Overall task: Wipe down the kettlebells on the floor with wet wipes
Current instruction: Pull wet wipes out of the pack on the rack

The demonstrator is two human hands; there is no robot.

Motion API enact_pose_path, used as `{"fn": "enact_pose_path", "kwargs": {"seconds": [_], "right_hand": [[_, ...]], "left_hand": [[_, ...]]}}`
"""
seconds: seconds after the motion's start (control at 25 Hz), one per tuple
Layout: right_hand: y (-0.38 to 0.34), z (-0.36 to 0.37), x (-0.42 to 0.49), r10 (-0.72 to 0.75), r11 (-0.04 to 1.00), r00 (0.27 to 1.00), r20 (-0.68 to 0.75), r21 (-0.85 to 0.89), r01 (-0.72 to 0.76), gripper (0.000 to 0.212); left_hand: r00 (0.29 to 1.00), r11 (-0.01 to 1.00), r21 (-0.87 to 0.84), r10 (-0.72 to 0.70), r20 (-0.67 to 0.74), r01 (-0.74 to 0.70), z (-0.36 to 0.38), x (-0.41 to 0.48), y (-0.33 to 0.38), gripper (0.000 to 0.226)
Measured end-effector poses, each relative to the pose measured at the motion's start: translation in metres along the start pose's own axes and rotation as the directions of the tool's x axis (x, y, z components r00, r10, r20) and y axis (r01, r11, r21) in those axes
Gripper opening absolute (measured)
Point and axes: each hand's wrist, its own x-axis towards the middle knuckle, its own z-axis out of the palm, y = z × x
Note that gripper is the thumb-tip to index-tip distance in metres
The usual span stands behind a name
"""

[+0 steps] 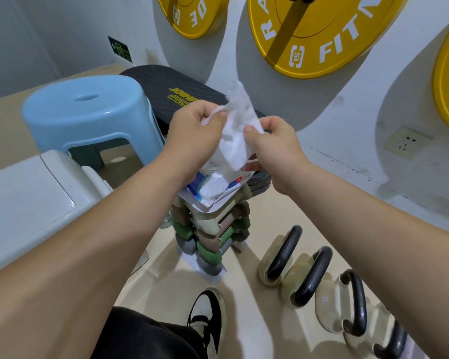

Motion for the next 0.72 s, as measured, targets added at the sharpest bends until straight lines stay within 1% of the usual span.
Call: {"fn": "enact_pose_path", "kwargs": {"seconds": [0.08,0.12,0.16,0.24,0.28,0.32,0.36,0.44,0.52,0.6,0.64,0.68,0.72], "right_hand": [[-0.002,-0.003,-0.005,0.01,1.0,0.999,-0.054,0.015,-0.009,0.016],[-0.004,-0.006,-0.006,0.026,0.999,0.999,-0.027,0.044,-0.025,0.015],[-0.008,-0.007,-0.008,0.058,0.994,0.997,0.051,0.093,-0.062,0.016],[-0.016,-0.008,-0.014,0.109,0.971,0.965,0.24,0.182,-0.155,0.034],[-0.017,-0.007,-0.016,0.11,0.966,0.959,0.261,0.198,-0.165,0.038],[-0.017,-0.006,-0.015,0.11,0.967,0.968,0.227,0.203,-0.157,0.037],[-0.015,-0.005,-0.014,0.112,0.969,0.981,0.159,0.2,-0.143,0.032],[-0.011,-0.006,-0.012,0.171,0.961,0.985,0.03,0.215,-0.173,0.023],[-0.005,-0.009,-0.007,0.244,0.942,0.968,-0.051,0.25,-0.224,0.02],[-0.001,-0.012,-0.003,0.319,0.908,0.942,-0.104,0.319,-0.273,0.027],[0.0,-0.013,-0.002,0.339,0.896,0.933,-0.124,0.344,-0.28,0.029],[0.002,-0.013,-0.002,0.327,0.902,0.934,-0.145,0.342,-0.263,0.026],[0.0,-0.011,-0.004,0.279,0.93,0.945,-0.169,0.293,-0.222,0.02]], "left_hand": [[1.0,1.0,-0.022,-0.021,-0.005,0.021,0.003,-0.003,0.004,0.023],[0.999,0.999,-0.019,-0.042,0.006,0.042,0.004,-0.005,0.006,0.026],[0.997,0.998,-0.019,-0.062,0.04,0.063,0.004,-0.006,0.007,0.03],[0.977,0.99,-0.07,-0.103,0.189,0.118,0.006,-0.009,0.007,0.036],[0.957,0.983,-0.101,-0.124,0.261,0.155,0.007,-0.011,0.008,0.036],[0.944,0.976,-0.109,-0.147,0.297,0.187,0.007,-0.012,0.01,0.035],[0.942,0.973,-0.103,-0.172,0.287,0.209,0.007,-0.011,0.012,0.034],[0.957,0.958,-0.127,-0.235,0.172,0.258,0.004,-0.009,0.015,0.026],[0.947,0.92,-0.235,-0.32,0.007,0.313,-0.002,-0.003,0.017,0.017],[0.915,0.877,-0.348,-0.389,-0.112,0.33,-0.01,0.006,0.016,0.017],[0.903,0.86,-0.395,-0.405,-0.144,0.322,-0.014,0.009,0.016,0.018],[0.9,0.85,-0.426,-0.407,-0.155,0.311,-0.016,0.01,0.017,0.019],[0.905,0.856,-0.419,-0.396,-0.152,0.304,-0.016,0.009,0.018,0.02]]}}
